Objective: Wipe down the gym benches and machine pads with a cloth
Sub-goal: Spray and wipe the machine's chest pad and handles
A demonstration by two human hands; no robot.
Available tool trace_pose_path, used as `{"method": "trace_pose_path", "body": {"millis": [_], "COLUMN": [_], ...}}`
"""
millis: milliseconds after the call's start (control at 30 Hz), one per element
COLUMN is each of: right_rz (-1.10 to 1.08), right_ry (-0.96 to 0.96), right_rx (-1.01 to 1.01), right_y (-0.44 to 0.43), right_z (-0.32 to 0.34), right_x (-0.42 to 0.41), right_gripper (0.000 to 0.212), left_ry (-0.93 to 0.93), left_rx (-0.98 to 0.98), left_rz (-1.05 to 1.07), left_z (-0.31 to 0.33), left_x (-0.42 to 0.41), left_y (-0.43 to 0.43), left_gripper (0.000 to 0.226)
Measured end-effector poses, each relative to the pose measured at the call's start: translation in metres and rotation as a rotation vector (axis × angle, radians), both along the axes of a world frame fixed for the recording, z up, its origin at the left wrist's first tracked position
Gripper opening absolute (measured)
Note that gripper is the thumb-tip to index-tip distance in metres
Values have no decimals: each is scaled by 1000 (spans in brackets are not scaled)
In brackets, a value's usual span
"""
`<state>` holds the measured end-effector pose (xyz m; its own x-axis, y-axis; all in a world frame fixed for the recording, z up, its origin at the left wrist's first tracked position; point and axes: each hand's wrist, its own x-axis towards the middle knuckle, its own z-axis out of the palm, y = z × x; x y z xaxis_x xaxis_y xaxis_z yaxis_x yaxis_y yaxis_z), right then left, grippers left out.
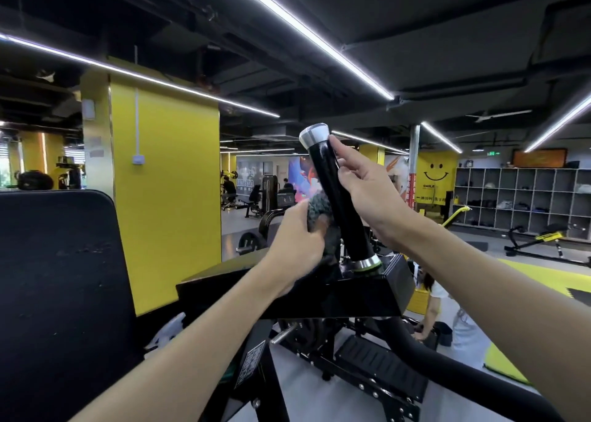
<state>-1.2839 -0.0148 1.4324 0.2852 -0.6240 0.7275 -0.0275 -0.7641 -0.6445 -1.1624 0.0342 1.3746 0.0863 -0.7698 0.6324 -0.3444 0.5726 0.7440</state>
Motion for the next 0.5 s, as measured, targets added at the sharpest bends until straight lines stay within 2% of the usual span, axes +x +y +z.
{"method": "trace_pose_path", "body": {"millis": [67, 100, 133, 200, 267, 333, 400, 433, 500], "right_rz": [-78, -158, -272, -475, -443, -423, -453, -435, -373], "right_ry": [58, 107, 148, 214, 385, 577, 611, 565, 423], "right_rx": [-64, -141, -257, -536, -737, -791, -826, -845, -820], "right_y": [-1, 0, 2, 15, 32, 40, 38, 36, 32], "right_z": [-4, -6, -8, -16, -22, -26, -26, -24, -21], "right_x": [3, 5, 5, 0, -6, -8, -6, -5, -5], "right_gripper": [47, 47, 47, 47, 52, 62, 61, 56, 46], "left_ry": [-251, -318, -301, -65, 250, 435, 408, 344, 227], "left_rx": [74, 86, 78, 43, 58, 107, 174, 219, 282], "left_rz": [-4, 5, -4, -77, -278, -542, -727, -738, -572], "left_z": [-16, -20, -19, -6, 19, 37, 46, 48, 52], "left_x": [1, 3, 5, 10, 10, 9, 15, 20, 30], "left_y": [11, 14, 16, 19, 23, 32, 47, 53, 54], "left_gripper": [16, 15, 15, 15, 17, 25, 29, 32, 32]}}
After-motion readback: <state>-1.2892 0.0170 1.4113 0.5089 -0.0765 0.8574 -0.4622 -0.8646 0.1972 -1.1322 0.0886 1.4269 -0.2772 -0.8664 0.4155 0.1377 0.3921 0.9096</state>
